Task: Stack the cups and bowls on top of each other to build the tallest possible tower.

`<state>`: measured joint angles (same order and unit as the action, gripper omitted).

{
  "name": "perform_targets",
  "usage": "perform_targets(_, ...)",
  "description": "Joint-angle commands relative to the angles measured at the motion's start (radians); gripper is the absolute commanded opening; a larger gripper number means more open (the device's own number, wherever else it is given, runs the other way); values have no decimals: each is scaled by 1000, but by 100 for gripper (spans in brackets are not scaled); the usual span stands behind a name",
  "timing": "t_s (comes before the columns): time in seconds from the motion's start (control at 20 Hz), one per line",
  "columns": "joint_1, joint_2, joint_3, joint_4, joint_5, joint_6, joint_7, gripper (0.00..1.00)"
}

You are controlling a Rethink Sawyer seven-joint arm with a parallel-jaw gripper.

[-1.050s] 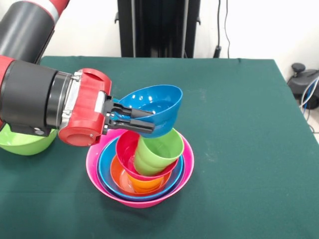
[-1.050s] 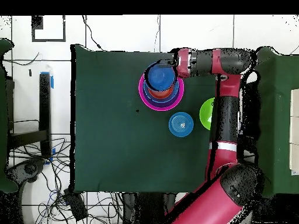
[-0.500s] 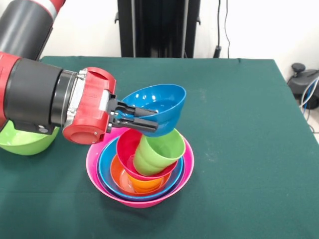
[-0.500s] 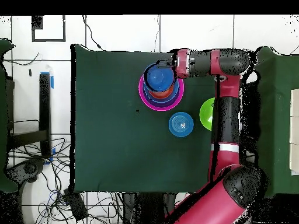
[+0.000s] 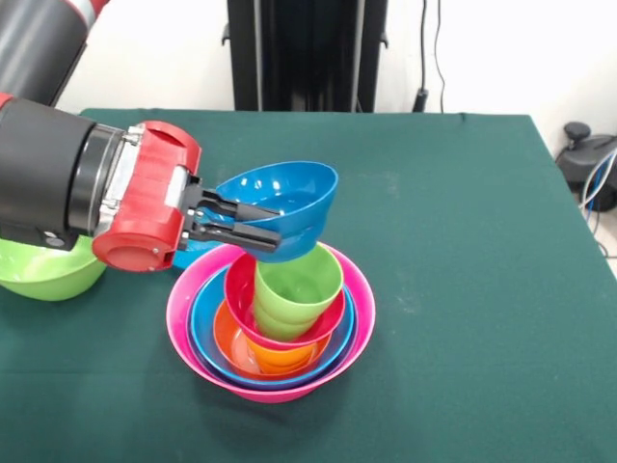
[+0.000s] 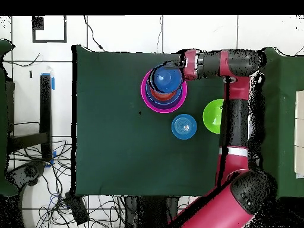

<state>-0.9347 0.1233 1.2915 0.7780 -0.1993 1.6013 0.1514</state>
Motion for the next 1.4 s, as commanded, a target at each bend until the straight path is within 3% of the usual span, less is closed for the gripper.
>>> perform_targets(0.05,3,-47,-110,20,-11,-41,2,0)
perform_targets(0.85,-59,-119,-123,191,-6,-108,93,0)
perform_targets(1.4,-37,-100,-104,226,34,-152,94,0)
